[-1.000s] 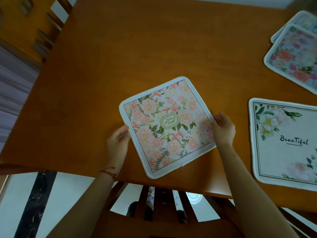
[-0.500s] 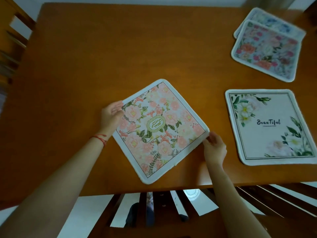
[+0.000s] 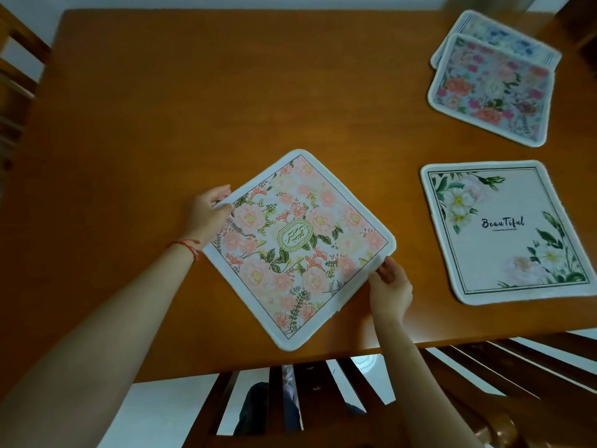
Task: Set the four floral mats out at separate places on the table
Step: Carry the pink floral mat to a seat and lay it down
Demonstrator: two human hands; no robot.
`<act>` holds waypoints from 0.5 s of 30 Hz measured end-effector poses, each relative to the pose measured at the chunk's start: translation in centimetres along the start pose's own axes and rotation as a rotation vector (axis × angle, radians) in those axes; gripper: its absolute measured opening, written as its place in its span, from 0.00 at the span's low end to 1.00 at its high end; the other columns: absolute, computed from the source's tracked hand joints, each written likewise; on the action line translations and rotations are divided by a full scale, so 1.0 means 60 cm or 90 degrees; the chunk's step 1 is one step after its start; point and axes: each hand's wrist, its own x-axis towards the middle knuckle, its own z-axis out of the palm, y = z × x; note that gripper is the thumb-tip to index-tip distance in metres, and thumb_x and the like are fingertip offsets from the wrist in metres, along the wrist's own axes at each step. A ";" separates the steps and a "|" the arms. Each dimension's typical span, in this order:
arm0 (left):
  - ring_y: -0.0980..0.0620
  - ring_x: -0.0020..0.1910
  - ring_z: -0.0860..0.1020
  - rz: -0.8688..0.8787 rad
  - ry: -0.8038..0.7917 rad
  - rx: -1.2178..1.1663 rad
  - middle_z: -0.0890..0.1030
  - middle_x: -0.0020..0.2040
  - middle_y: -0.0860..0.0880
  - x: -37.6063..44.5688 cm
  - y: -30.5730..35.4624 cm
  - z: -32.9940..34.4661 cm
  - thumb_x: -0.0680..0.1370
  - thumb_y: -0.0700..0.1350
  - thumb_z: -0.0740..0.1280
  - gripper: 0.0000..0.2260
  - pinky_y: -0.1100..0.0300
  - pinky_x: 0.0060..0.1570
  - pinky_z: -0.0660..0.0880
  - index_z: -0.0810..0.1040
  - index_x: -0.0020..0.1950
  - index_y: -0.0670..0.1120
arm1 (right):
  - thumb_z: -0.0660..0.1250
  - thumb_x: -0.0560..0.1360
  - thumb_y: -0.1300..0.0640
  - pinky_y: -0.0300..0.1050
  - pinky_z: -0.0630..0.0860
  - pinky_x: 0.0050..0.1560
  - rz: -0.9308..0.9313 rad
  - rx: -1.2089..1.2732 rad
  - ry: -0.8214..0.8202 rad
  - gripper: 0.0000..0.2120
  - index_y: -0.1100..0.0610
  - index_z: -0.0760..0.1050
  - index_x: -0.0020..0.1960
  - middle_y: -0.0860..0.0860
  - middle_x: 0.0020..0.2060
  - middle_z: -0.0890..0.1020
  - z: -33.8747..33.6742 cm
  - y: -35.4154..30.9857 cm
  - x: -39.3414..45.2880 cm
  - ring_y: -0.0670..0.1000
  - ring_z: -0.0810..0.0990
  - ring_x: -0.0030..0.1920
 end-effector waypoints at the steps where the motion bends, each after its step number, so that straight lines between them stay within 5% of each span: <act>1: 0.48 0.64 0.72 0.001 0.003 0.003 0.74 0.66 0.44 -0.004 -0.002 -0.001 0.75 0.34 0.63 0.20 0.61 0.60 0.70 0.69 0.68 0.41 | 0.65 0.74 0.61 0.37 0.70 0.47 -0.003 0.001 0.000 0.20 0.58 0.71 0.66 0.53 0.56 0.80 0.001 -0.003 0.004 0.46 0.76 0.51; 5: 0.52 0.60 0.74 -0.009 0.035 -0.007 0.73 0.67 0.44 -0.024 -0.007 0.000 0.76 0.33 0.62 0.20 0.77 0.43 0.67 0.69 0.68 0.41 | 0.65 0.74 0.62 0.40 0.72 0.49 -0.023 -0.011 -0.013 0.20 0.57 0.71 0.66 0.53 0.57 0.79 0.005 -0.016 0.025 0.49 0.77 0.54; 8: 0.65 0.36 0.75 -0.031 0.052 -0.044 0.72 0.65 0.49 -0.046 -0.017 0.004 0.76 0.33 0.62 0.20 0.77 0.31 0.68 0.69 0.68 0.42 | 0.64 0.73 0.64 0.41 0.73 0.50 -0.042 -0.017 -0.026 0.21 0.57 0.71 0.66 0.53 0.57 0.79 0.010 -0.027 0.042 0.49 0.77 0.54; 12: 0.60 0.35 0.77 -0.070 0.072 -0.080 0.75 0.60 0.50 -0.079 -0.027 0.006 0.76 0.34 0.62 0.20 0.66 0.29 0.74 0.68 0.69 0.43 | 0.64 0.73 0.63 0.42 0.74 0.50 -0.067 -0.026 -0.039 0.19 0.57 0.73 0.64 0.52 0.56 0.80 0.019 -0.039 0.063 0.47 0.77 0.52; 15: 0.56 0.36 0.76 -0.085 0.076 -0.093 0.75 0.55 0.51 -0.105 -0.025 0.009 0.77 0.34 0.61 0.20 0.50 0.39 0.79 0.68 0.69 0.44 | 0.64 0.74 0.62 0.44 0.76 0.51 -0.088 -0.026 -0.054 0.17 0.56 0.74 0.62 0.51 0.55 0.81 0.024 -0.048 0.076 0.47 0.78 0.51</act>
